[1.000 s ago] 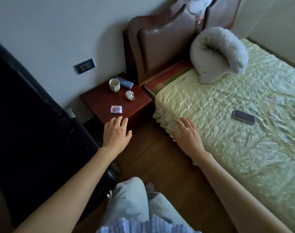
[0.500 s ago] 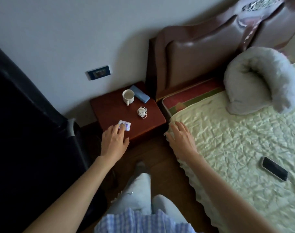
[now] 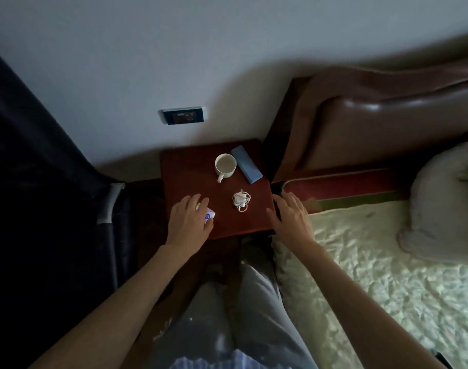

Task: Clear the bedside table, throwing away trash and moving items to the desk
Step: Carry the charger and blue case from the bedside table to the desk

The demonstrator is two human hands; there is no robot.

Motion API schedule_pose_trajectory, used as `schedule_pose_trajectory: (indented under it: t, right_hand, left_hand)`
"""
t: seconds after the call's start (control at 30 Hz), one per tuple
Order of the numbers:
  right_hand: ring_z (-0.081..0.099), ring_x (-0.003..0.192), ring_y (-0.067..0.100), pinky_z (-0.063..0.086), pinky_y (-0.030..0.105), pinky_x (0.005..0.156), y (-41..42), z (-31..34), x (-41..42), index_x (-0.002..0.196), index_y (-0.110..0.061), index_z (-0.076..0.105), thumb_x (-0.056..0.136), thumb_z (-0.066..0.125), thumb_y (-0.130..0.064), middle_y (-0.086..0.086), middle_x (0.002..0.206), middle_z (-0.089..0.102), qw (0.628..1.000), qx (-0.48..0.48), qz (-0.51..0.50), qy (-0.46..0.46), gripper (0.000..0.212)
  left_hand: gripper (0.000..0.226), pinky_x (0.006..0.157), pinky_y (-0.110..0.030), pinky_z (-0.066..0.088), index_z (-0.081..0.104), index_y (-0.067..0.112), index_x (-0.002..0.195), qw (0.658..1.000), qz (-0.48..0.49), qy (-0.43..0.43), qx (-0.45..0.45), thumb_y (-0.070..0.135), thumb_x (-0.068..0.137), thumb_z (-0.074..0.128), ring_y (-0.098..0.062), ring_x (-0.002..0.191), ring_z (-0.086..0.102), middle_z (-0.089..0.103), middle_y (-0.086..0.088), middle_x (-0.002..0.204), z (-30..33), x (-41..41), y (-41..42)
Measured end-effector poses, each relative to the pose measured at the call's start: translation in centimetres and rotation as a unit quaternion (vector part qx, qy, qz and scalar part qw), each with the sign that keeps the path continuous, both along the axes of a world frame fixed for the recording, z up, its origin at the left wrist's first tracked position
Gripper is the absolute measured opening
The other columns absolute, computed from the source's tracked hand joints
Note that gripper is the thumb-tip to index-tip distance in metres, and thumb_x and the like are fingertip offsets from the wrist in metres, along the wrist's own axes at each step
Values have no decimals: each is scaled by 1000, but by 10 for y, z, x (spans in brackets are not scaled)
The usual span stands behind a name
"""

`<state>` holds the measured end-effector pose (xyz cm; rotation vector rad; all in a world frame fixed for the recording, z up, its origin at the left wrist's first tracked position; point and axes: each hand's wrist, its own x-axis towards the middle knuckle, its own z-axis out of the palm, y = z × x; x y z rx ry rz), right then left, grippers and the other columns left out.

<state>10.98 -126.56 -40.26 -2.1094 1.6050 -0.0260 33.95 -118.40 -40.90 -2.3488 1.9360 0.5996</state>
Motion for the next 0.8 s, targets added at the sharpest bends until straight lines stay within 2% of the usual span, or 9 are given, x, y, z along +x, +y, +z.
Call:
schedule_pose_trajectory:
  t: [0.27, 0.43, 0.57, 0.8]
  right_hand:
    - [47, 122, 36, 38, 43, 101, -89, -53, 14, 124, -1, 54, 88, 59, -18, 20, 127, 54, 996, 17, 83, -27, 40]
    - [41, 130, 32, 37, 41, 105, -127, -122, 27, 136, -1, 42, 87, 62, -30, 18, 137, 48, 992, 39, 113, -32, 60]
    - [36, 134, 30, 38, 41, 106, -153, -175, 41, 137, -3, 38, 85, 65, -32, 18, 141, 43, 993, 46, 108, -19, 65]
    - [42, 129, 31, 45, 45, 96, -180, -249, 64, 138, -5, 37, 79, 70, -41, 15, 141, 44, 997, 20, 78, 15, 77]
  left_hand:
    - [51, 108, -40, 35, 41, 13, 138, 994, 111, 11, 11, 34, 92, 49, -26, 134, 37, 42, -10, 145, -29, -19, -44]
    - [50, 108, -41, 36, 44, 12, 138, 990, 135, 27, 23, 31, 92, 52, -27, 134, 39, 45, -11, 143, -73, -29, -57]
    - [50, 107, -43, 38, 45, 10, 137, 989, 138, 35, 29, 31, 92, 53, -29, 133, 40, 47, -12, 142, -114, -31, -68]
    - [50, 104, -44, 40, 46, 6, 135, 990, 132, 37, 21, 31, 92, 54, -31, 128, 45, 51, -15, 136, -183, -31, -90]
